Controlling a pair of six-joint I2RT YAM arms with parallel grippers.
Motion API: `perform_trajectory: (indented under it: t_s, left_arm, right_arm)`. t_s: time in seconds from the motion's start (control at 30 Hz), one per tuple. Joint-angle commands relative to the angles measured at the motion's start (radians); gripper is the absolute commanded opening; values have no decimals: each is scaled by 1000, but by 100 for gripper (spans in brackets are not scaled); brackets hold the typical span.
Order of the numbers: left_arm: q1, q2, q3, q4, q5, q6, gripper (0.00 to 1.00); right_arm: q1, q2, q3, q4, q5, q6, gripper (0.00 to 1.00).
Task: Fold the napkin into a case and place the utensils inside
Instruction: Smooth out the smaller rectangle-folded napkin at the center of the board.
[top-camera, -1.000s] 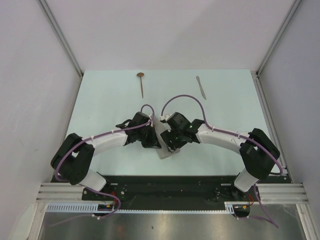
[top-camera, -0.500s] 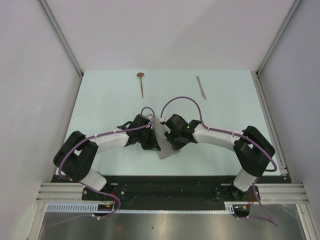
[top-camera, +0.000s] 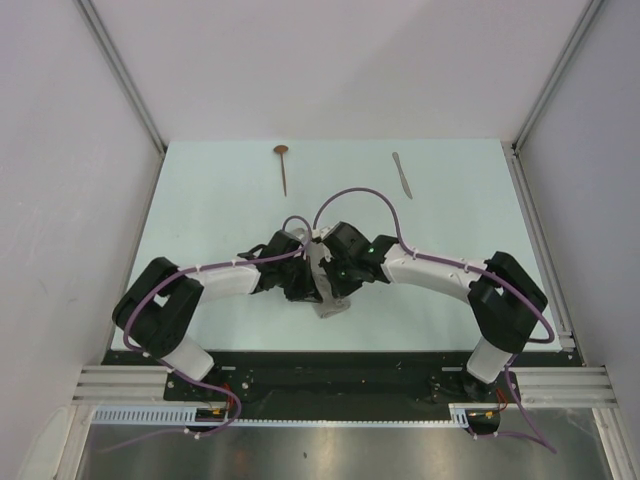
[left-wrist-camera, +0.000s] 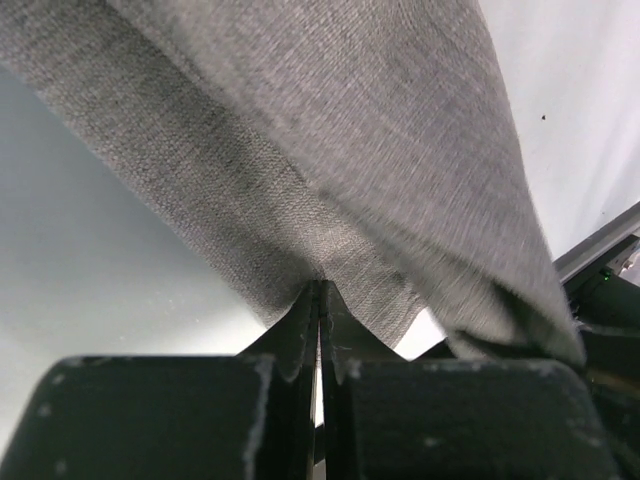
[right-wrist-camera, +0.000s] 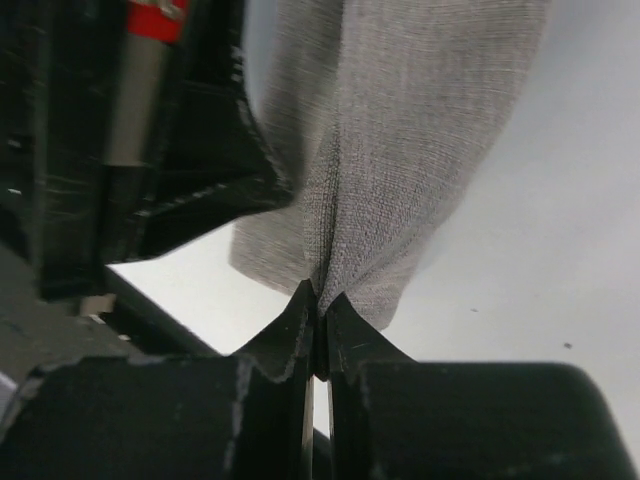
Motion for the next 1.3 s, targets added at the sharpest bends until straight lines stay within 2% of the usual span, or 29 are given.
perform_trajectory:
  t_s: [0.0,0.2,0.5,0.87,1.17,1.23,1.27]
  left_arm:
    - [-9,-8,-12,37,-6,-24,0]
    - [-10,-48,-1,-5,-17,-5,0]
    - [-9,-188,-13,-178,-84,41,0]
    - [-17,-87,-102,6,-31,-10,0]
    - [-59,-73,-99,17,-31,-33,0]
    - [-61,-71,-108,21,-29,-33,0]
    - [-63,-74,-110,20,-31,-33,0]
  right_arm:
    - [12,35,44,33,-119,71,0]
    - [21,66,22,60,-154,96,0]
    - [15,77,31,53,-144,99,0]
    - [17,88,42,73,-179,136,0]
    - [26,128,37,116,-220,180,0]
    - [24,128,30,126,-225,191,3]
    - [24,132,27,137,-229,195,9]
